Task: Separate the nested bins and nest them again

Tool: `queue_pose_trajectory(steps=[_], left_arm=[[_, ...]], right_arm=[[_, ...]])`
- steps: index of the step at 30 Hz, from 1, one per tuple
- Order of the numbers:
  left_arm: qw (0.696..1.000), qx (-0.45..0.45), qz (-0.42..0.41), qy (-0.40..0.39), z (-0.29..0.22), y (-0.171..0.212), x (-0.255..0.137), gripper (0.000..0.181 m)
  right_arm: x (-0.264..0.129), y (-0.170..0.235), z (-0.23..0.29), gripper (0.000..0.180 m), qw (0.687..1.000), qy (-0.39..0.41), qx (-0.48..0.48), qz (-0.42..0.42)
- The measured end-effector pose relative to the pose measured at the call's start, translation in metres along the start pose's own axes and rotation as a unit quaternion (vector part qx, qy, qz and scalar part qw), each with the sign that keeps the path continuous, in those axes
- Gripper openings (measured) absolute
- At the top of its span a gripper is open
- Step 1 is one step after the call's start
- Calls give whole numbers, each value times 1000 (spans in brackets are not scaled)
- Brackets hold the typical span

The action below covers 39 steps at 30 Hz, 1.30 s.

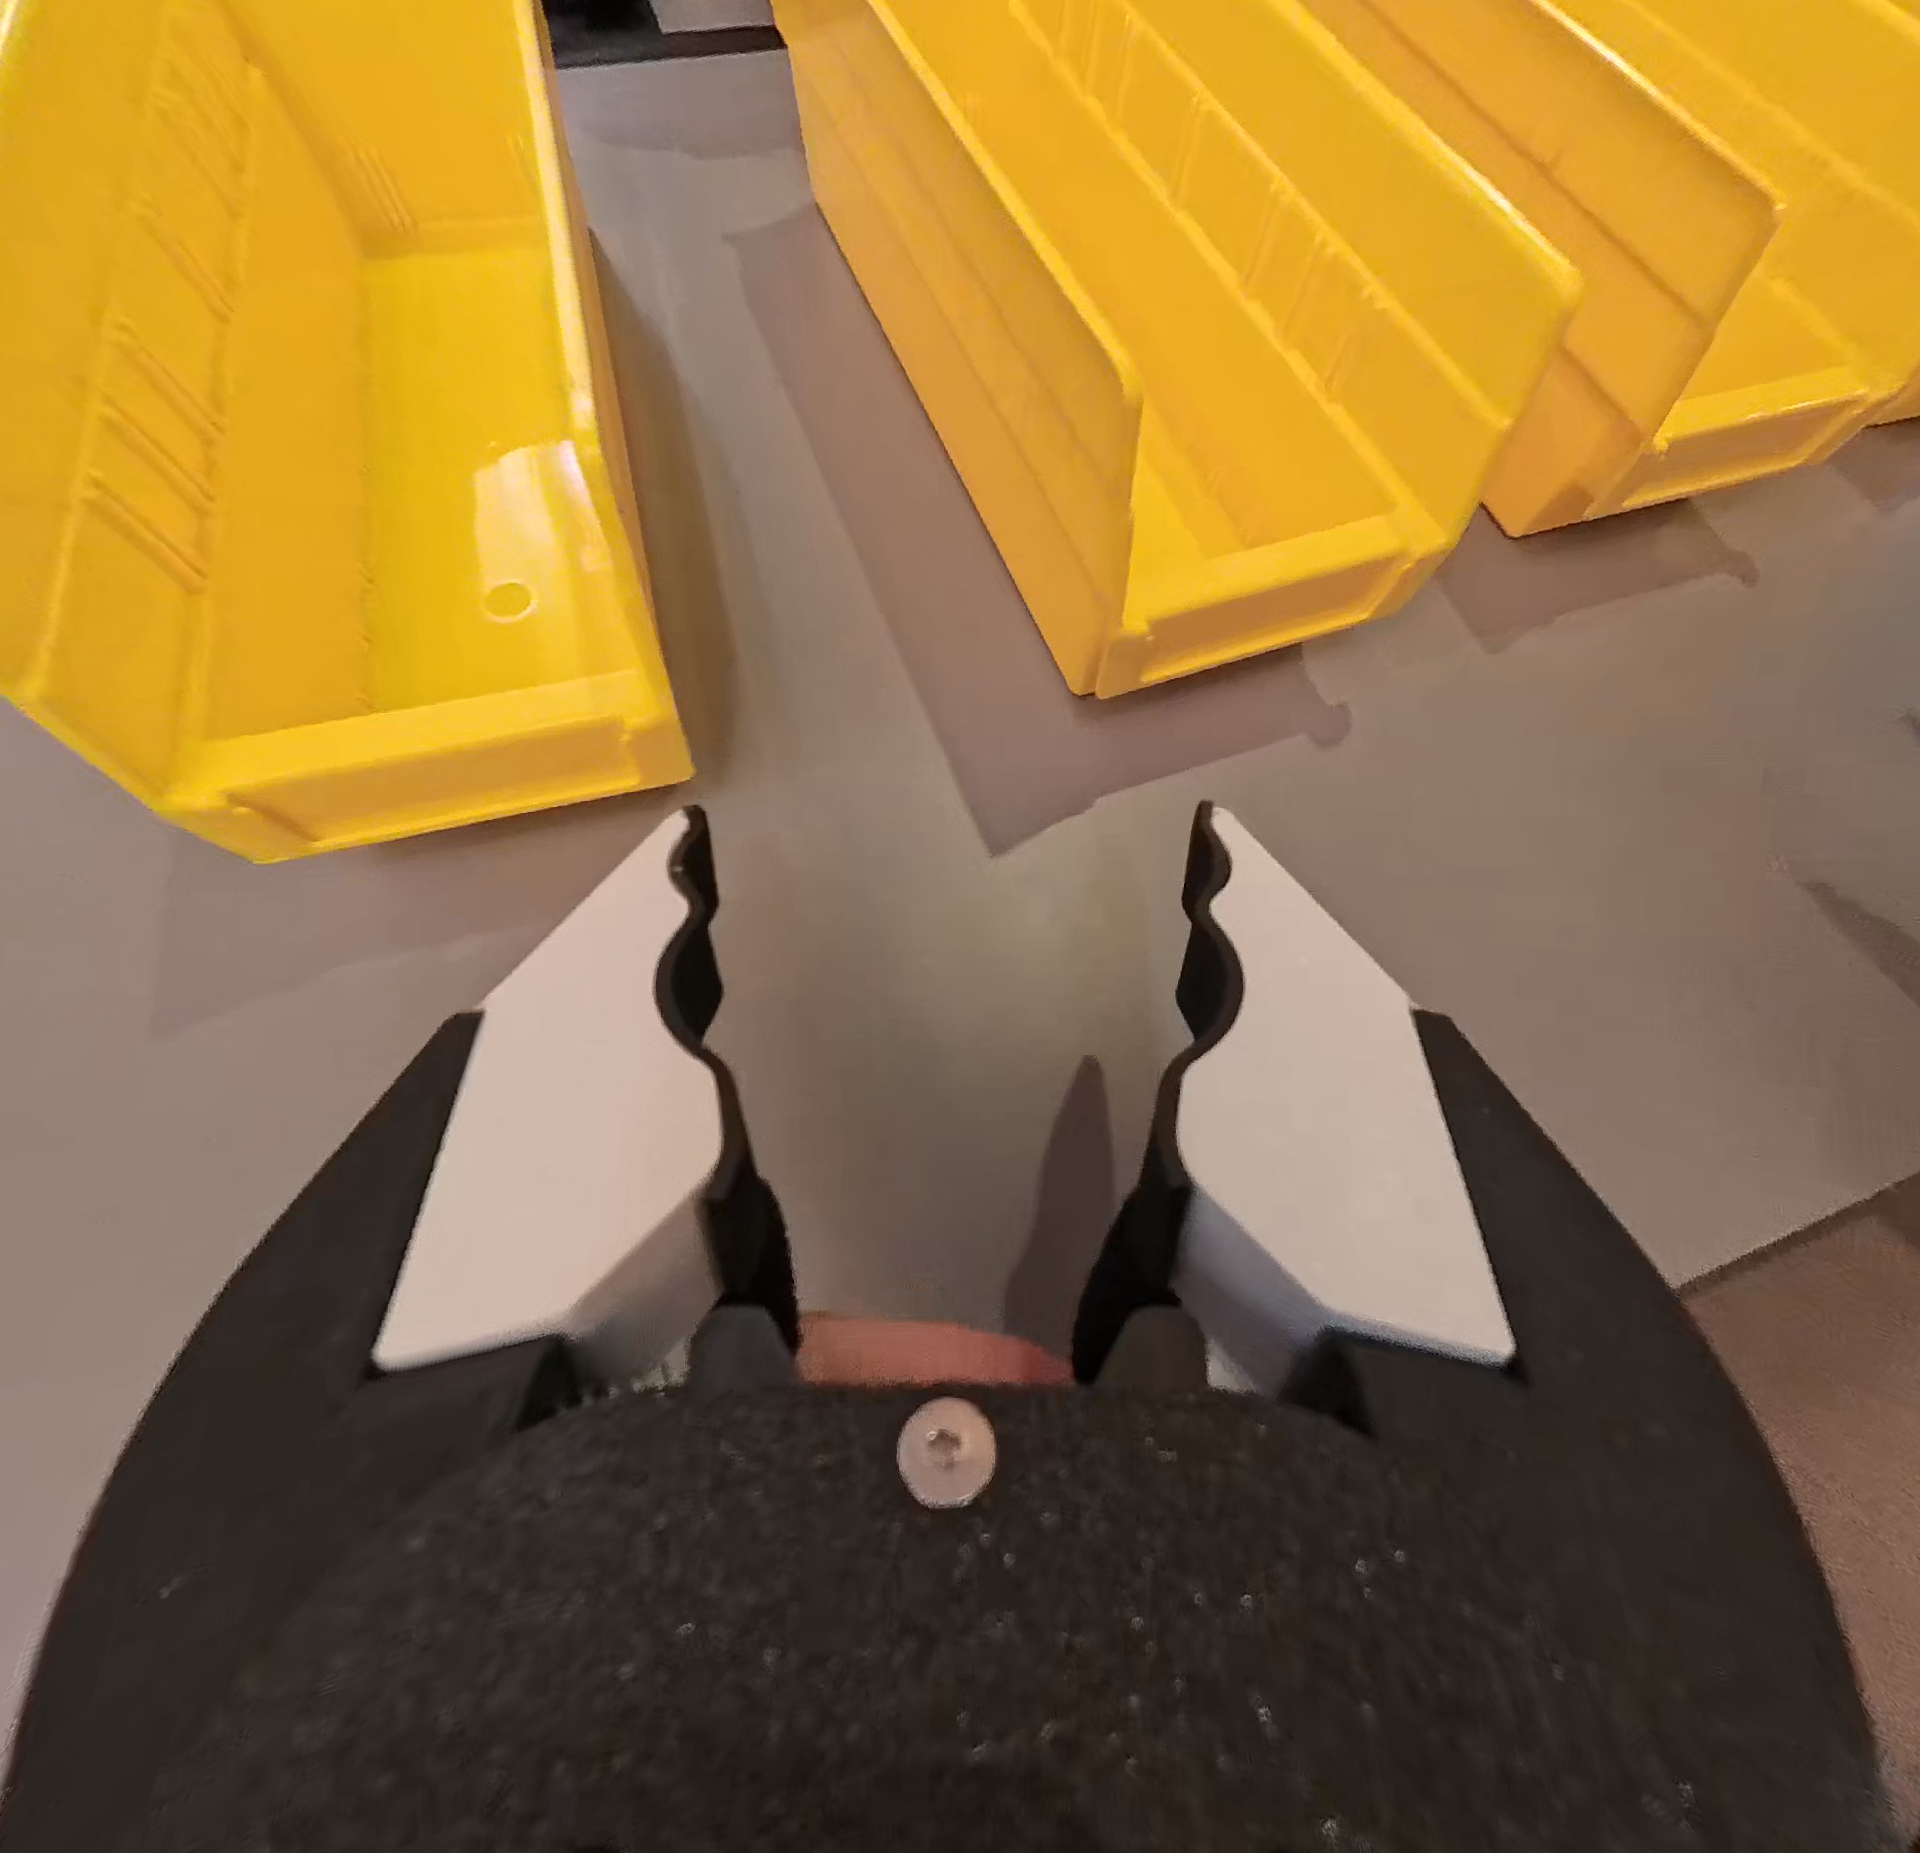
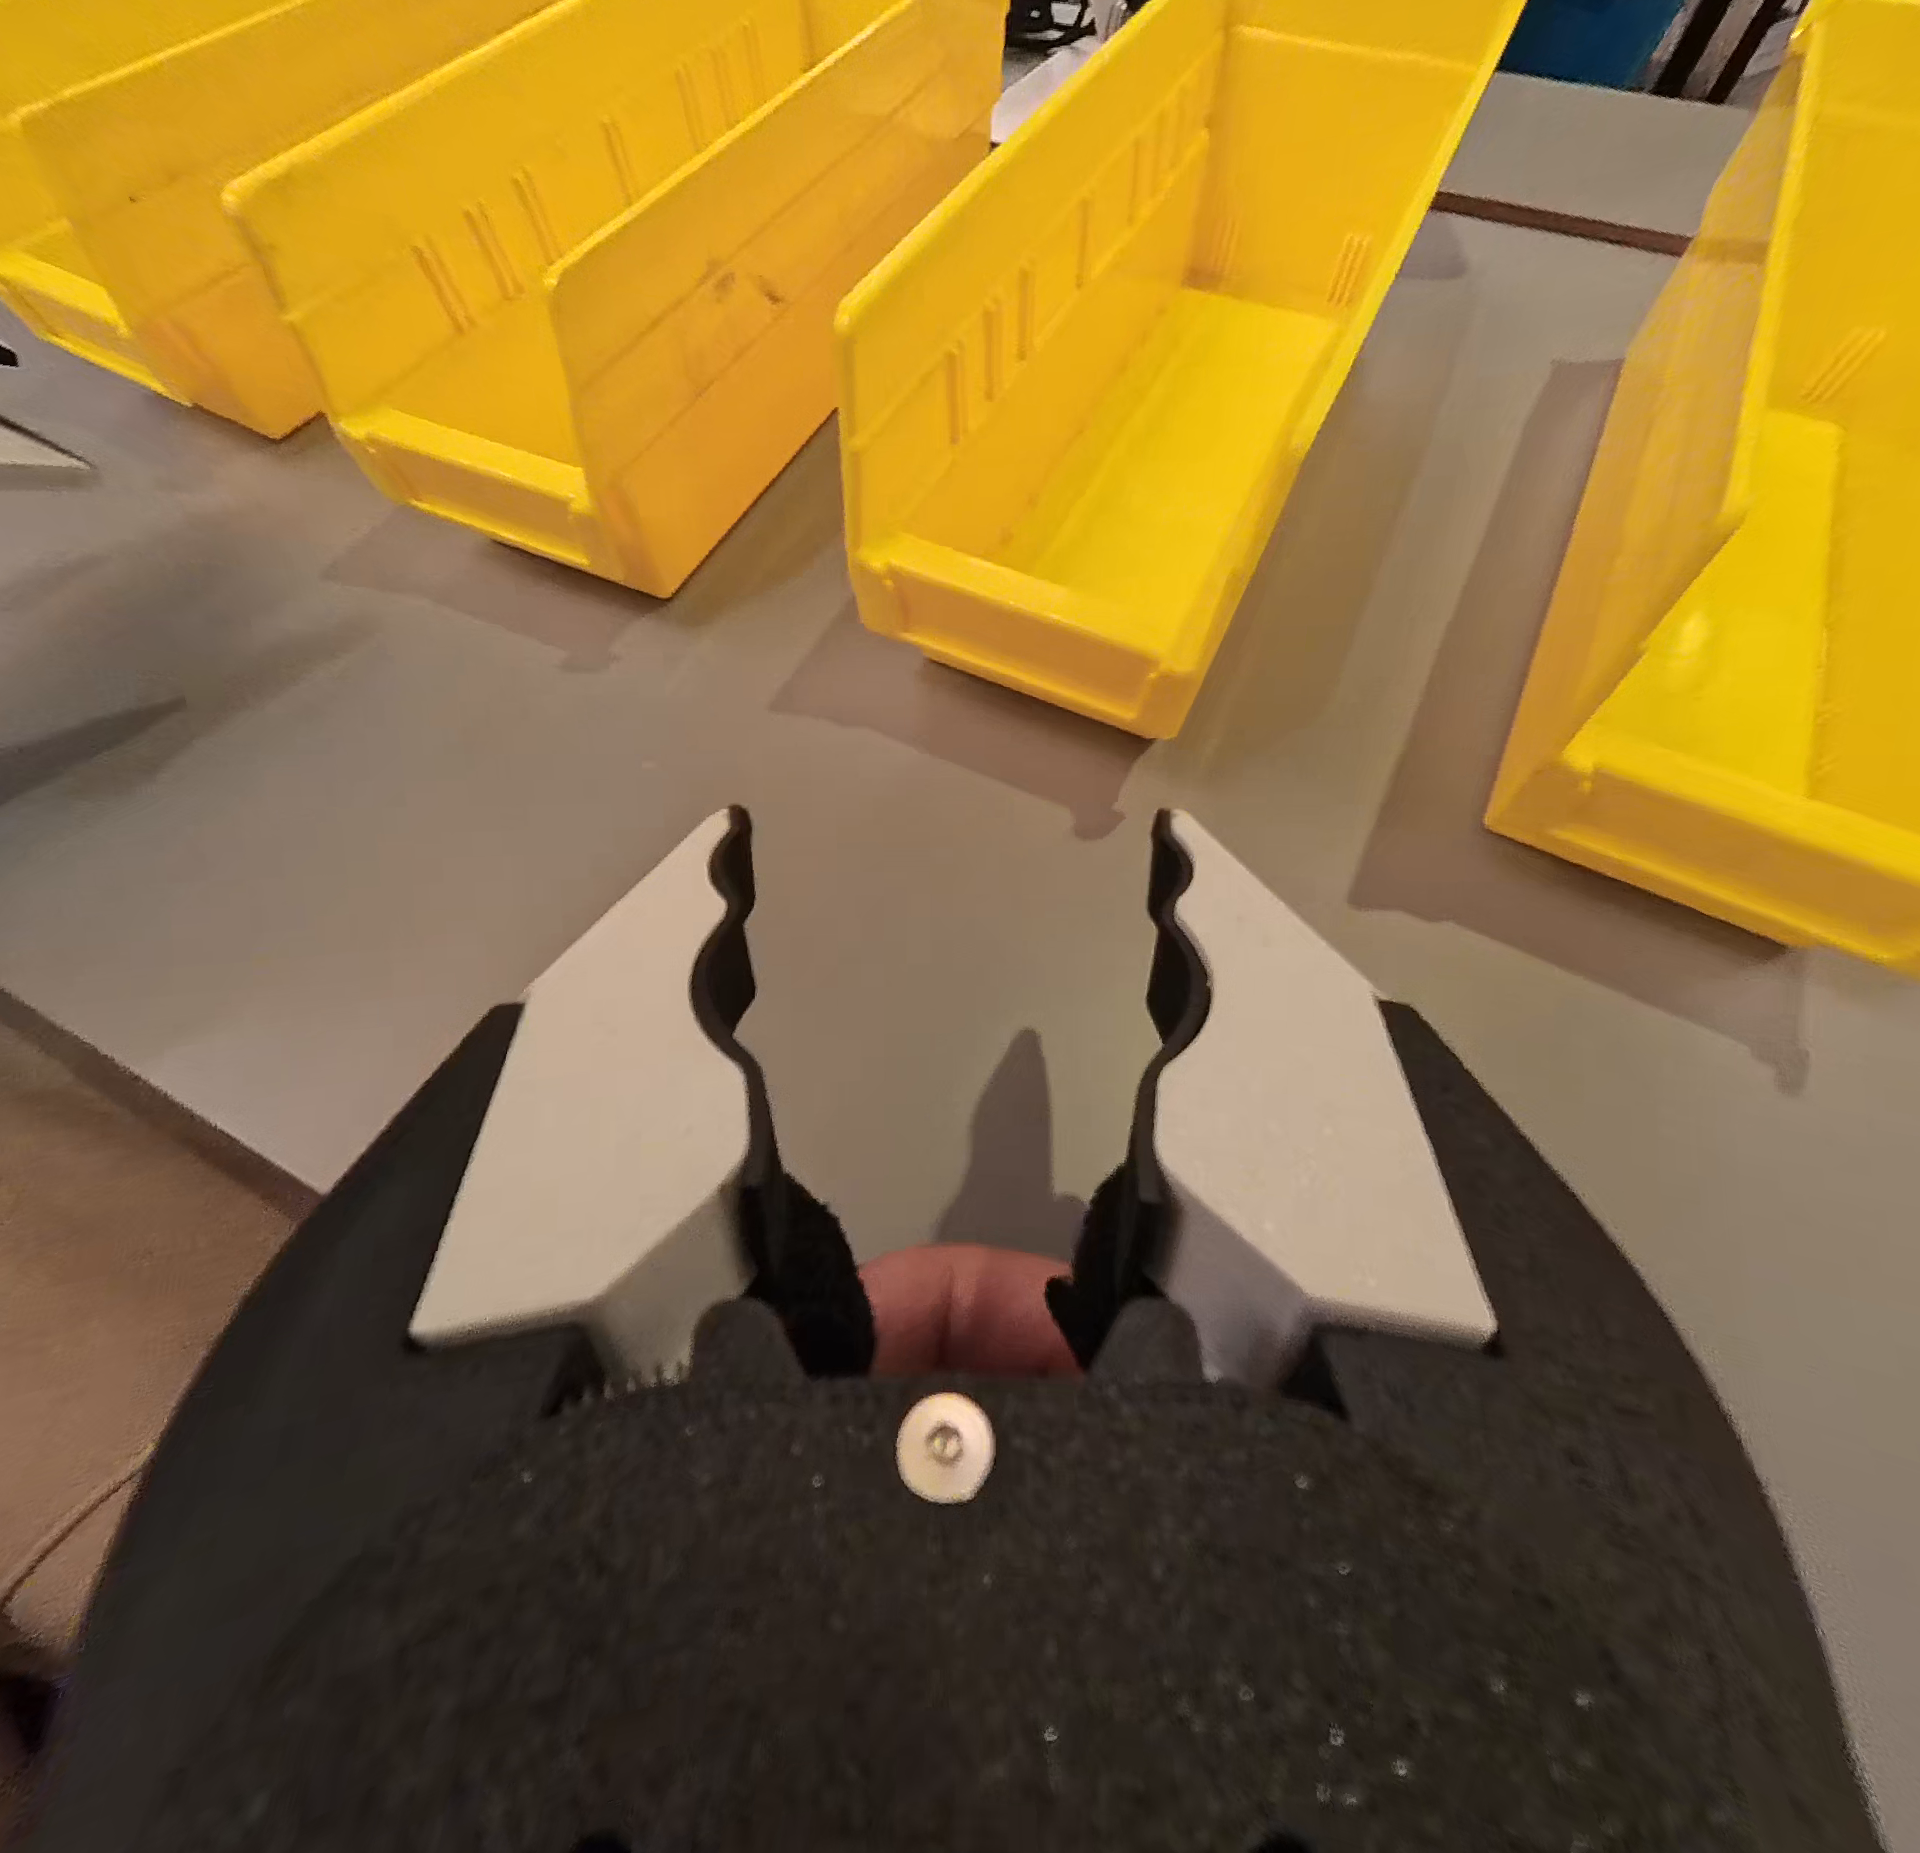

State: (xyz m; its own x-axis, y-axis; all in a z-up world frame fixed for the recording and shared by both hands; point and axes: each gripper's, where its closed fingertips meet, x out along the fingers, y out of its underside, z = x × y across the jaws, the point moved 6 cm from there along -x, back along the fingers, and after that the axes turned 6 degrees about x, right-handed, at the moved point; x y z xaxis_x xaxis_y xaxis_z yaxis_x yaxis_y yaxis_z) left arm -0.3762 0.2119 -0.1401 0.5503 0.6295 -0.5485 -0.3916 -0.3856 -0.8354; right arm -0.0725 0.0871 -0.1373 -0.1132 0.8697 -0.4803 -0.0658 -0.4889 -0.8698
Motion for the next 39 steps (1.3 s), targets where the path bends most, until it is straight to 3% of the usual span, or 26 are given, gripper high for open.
queue_pose_trajectory(steps=[7, 14, 19, 24, 32, 39], left_arm=[[998, -56, -20, -26, 22, -2, -4, 100], [987, -129, -19, -97, 63, 9, 0, 133], [983, -146, -31, -106, 82, 4, 5, 147], [984, -118, -29, -130, 99, -4, 14, 142], [988, -87, -17, -127, 97, -20, 38, 149], [985, -80, 1, -150, 107, -29, 56, 135]], right_arm=[[-13, 7, 14, 75, 999, -13, -12, 42], [-14, 11, 27, 77, 992, -97, 47, 71], [-16, 12, 30, 77, 988, -121, 64, 76], [-14, 11, 38, 78, 979, -160, 89, 84], [-14, 13, 44, 78, 975, -175, 97, 91], [-12, 16, 42, 78, 978, -161, 84, 100]])
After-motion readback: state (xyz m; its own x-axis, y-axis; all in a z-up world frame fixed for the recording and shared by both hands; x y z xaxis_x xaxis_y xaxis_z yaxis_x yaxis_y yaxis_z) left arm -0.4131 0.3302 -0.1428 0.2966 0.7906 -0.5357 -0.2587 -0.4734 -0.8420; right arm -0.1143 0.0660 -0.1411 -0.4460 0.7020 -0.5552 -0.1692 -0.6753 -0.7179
